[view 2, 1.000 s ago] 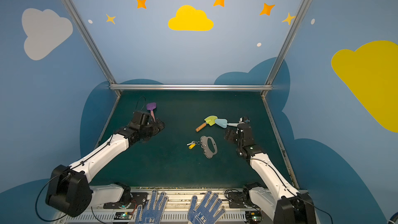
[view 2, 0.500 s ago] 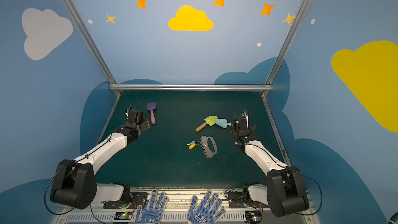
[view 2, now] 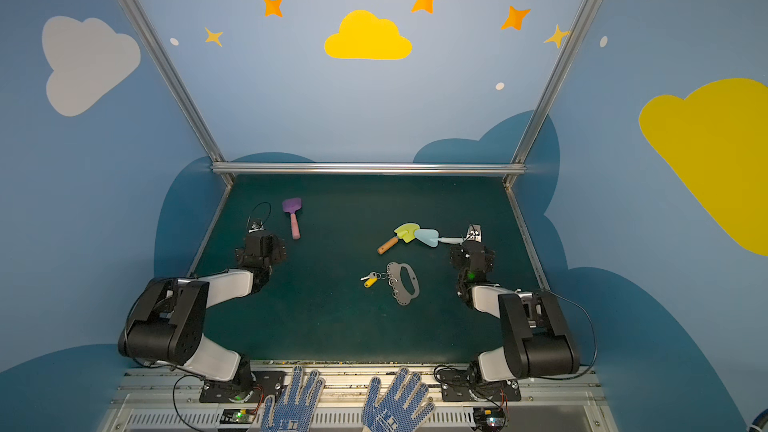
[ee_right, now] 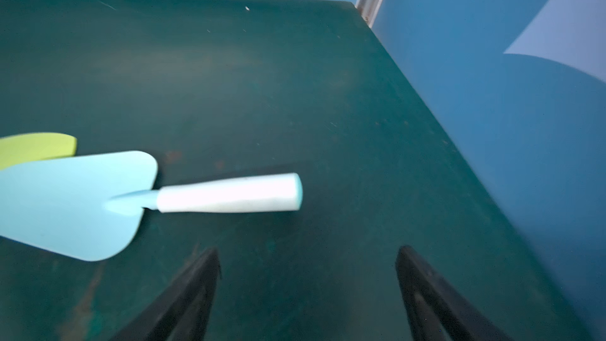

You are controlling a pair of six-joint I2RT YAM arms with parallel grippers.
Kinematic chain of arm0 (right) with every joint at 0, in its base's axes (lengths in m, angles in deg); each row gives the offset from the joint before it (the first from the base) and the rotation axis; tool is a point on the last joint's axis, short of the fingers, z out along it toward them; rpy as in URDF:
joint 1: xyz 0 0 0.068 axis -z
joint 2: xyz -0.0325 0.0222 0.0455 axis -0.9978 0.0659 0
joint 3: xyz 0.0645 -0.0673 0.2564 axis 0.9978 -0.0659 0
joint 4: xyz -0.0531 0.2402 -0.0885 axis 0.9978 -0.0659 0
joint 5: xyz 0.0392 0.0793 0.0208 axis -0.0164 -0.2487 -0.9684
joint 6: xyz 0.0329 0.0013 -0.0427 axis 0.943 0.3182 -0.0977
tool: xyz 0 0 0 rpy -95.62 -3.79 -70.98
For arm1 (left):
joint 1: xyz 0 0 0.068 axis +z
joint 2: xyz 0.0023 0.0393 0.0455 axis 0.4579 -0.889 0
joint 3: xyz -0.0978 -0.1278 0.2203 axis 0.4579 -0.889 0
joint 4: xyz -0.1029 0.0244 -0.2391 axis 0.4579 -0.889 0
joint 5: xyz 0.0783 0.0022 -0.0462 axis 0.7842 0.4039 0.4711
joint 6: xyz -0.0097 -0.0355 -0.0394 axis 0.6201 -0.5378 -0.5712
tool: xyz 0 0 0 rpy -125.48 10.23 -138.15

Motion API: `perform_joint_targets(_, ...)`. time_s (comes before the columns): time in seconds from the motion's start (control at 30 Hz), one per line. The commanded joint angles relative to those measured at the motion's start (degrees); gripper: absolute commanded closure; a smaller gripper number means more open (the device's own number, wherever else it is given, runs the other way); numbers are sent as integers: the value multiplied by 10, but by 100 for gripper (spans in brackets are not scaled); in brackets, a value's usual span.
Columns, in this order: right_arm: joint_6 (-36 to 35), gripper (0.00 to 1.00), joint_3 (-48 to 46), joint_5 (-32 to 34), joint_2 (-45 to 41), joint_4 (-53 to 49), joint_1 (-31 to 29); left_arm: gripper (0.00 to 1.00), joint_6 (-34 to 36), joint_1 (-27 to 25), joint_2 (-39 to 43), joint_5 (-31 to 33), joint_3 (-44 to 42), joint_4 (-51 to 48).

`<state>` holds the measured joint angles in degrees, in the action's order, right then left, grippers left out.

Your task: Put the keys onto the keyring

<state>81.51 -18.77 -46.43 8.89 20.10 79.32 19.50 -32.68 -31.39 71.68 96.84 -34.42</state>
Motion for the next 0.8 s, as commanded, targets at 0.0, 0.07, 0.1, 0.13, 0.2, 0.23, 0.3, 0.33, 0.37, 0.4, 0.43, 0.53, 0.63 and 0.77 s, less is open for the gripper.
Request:
perform_joint_targets(0.0,-10,13,-18,-97,36,129,15,0,28,9,31,-74,-52,122)
perform_joint_targets(0.07,-6,10,-2,-112,20,73,22,0,31,32,15,-142,-80,178)
perform_joint_targets(0.1,-5,10,-1,-123,18,65,26,1,12,36,-11,-139,-85,229)
perform_joint_targets(0.13,-5,10,-3,-123,19,70,26,0,3,48,-7,-161,-78,203)
perform_joint_targets(0.2,-7,9,-3,-125,17,67,26,0,13,60,10,-178,-59,142)
perform_joint_targets(0.23,-6,9,-3,-124,17,68,26,0,-6,60,4,-169,-72,174)
perform_joint_targets(0.3,-6,9,-2,-125,17,67,26,0,9,58,16,-174,-73,161)
perform_joint_targets(0.33,-6,9,-2,-125,17,67,26,0,14,55,18,-169,-69,150)
perform_joint_targets(0.37,-6,9,-2,-126,17,68,26,0,12,54,14,-168,-72,162)
perform_joint_targets(0.4,-6,9,-2,-125,17,67,26,0,15,54,18,-168,-70,150)
perform_joint_targets(0.43,-5,9,-2,-125,17,66,27,0,15,54,16,-169,-69,152)
perform_joint_targets(0.53,-5,9,1,-126,19,65,27,0,15,54,15,-168,-69,152)
perform_joint_targets(0.63,-5,9,2,-127,19,63,27,0,15,54,17,-169,-69,150)
perform_joint_targets(0.77,-6,9,-2,-127,17,67,27,0,15,54,17,-169,-69,152)
